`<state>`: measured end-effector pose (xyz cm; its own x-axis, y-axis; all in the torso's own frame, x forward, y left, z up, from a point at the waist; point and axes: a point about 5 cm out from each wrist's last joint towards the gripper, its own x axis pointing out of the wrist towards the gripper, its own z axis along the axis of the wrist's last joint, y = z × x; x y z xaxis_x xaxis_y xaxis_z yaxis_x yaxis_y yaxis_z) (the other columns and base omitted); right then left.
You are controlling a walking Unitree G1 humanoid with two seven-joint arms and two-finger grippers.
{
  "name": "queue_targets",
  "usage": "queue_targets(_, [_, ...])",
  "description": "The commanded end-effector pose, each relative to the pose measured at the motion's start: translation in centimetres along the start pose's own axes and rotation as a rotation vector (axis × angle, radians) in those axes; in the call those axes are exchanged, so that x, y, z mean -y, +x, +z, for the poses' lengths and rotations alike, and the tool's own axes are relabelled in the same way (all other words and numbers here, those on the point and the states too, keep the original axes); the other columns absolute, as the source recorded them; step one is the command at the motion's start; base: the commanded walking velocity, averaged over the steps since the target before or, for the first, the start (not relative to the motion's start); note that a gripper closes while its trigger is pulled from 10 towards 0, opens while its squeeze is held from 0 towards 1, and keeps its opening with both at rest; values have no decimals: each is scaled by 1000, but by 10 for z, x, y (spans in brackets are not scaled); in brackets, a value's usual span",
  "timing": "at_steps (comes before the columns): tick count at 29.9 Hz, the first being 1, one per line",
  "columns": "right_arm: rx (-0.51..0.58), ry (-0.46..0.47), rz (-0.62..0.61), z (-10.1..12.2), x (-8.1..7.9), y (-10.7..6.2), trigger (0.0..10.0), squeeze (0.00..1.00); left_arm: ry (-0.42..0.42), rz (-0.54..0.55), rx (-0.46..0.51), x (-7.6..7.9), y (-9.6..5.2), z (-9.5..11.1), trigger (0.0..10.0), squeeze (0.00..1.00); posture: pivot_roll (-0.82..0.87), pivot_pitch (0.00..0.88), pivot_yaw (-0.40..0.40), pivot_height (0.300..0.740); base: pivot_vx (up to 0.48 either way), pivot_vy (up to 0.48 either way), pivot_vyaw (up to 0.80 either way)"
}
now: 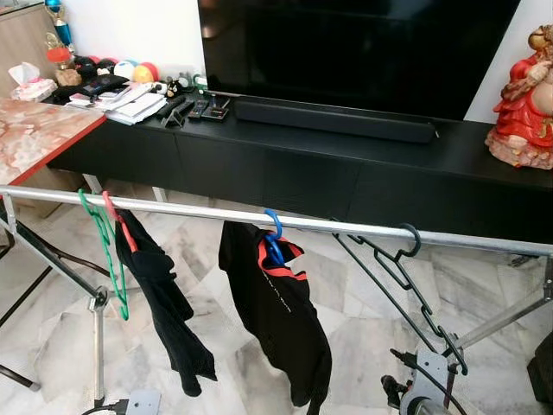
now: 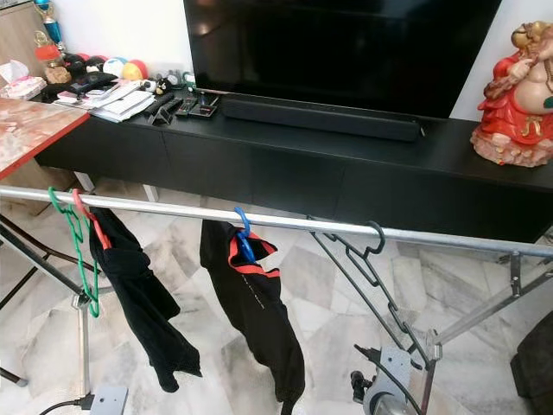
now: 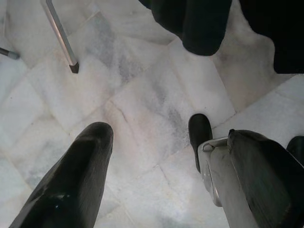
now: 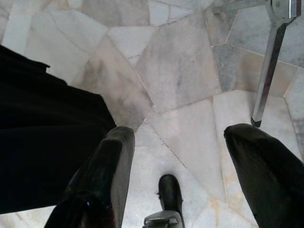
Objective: Hang hanger
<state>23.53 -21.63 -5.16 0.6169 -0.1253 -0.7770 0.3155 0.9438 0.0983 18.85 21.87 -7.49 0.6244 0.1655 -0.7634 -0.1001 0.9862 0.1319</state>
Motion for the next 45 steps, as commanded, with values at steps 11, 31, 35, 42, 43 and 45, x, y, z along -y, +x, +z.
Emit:
queue_targets(11, [-25, -28, -16, -6, 7, -1, 10000, 0, -3, -7, -10, 5, 0, -2, 10000, 0, -3, 82, -22, 740, 0, 0, 0])
queue_targets(31, [-29, -34, -19, -8, 9, -1, 10000, 0, -9, 2, -44, 3, -4, -18, 10000, 0, 15, 143, -33, 740, 0, 429, 0])
queue_targets(35, [-25, -32, -19, -8, 9, -1, 10000, 0, -11, -1, -41, 4, -4, -17, 10000, 0, 14, 152, -35, 740, 0, 463, 0])
queue_targets(42, [-18, -33, -23, -6, 10, -1, 10000, 0, -20, -2, -41, 7, -4, -17, 10000, 0, 15, 158, -39, 740, 0, 462, 0])
queue_targets(43, [-18, -32, -24, -6, 10, -1, 10000, 0, -20, -2, -42, 7, -4, -17, 10000, 0, 15, 158, -39, 740, 0, 461, 0])
queue_targets(45, [-18, -33, -25, -5, 10, -1, 10000, 0, -19, -2, -44, 6, -4, -18, 10000, 0, 14, 162, -37, 740, 0, 461, 0])
